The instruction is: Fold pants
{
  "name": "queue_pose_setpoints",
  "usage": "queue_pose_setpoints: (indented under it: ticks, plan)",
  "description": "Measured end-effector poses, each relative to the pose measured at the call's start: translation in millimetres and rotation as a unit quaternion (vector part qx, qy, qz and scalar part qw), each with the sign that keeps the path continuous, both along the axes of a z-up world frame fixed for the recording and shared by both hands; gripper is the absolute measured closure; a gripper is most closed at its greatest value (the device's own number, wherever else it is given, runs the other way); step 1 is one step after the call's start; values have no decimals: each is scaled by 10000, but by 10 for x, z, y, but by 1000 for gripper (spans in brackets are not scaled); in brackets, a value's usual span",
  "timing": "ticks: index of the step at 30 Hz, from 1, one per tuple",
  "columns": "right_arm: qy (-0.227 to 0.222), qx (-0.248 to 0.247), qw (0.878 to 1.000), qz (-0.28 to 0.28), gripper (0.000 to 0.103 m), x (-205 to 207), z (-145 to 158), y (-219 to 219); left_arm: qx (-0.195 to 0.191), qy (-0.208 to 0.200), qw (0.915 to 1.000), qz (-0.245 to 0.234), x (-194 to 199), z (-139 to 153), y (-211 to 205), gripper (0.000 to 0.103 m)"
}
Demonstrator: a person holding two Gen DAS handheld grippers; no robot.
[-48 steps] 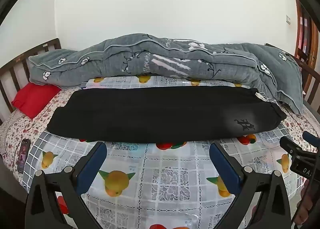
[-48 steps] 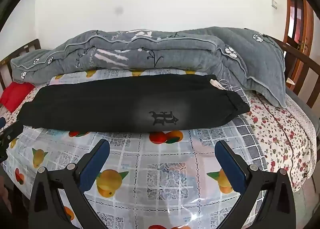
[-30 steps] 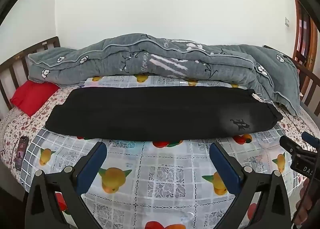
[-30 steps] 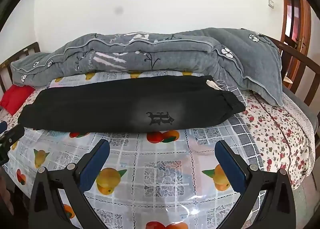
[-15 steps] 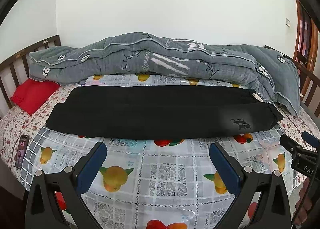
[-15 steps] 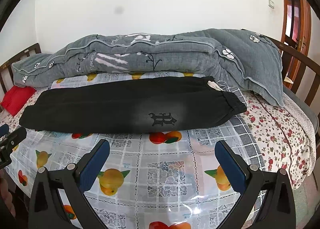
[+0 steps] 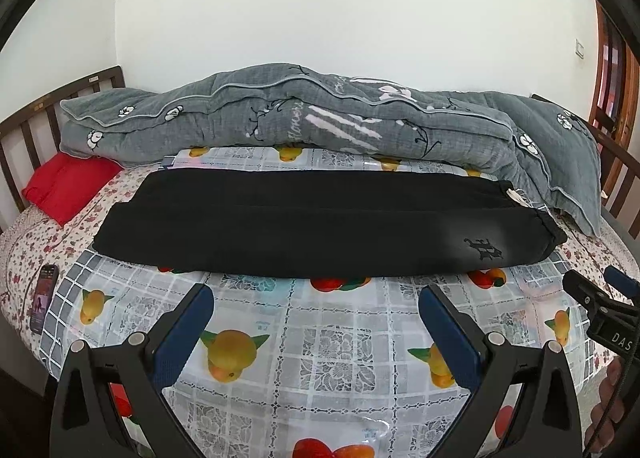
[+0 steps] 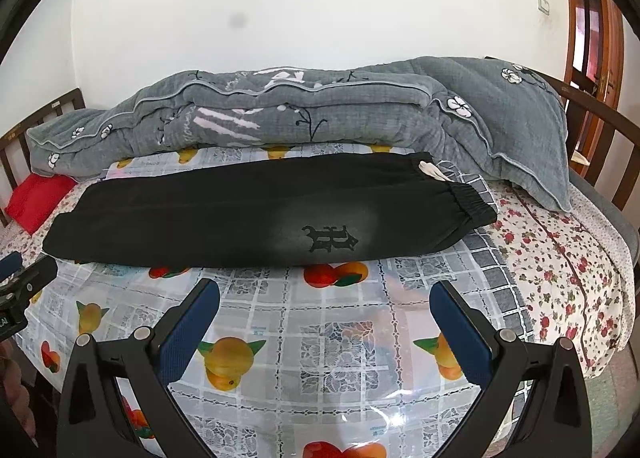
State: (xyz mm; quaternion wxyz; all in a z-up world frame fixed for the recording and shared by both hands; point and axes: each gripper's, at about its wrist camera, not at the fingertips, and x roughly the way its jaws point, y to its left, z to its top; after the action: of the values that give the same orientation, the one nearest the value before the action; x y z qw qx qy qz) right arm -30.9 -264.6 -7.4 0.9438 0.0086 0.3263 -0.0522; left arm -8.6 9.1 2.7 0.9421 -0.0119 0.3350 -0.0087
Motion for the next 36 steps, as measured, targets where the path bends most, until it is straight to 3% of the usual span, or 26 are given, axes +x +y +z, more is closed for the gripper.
queue_pose_setpoints:
  ticks: [36]
  plan:
    - [-33, 10, 10000, 49, 0, -48, 19, 84, -64, 91, 9999, -5, -13, -66, 44, 0]
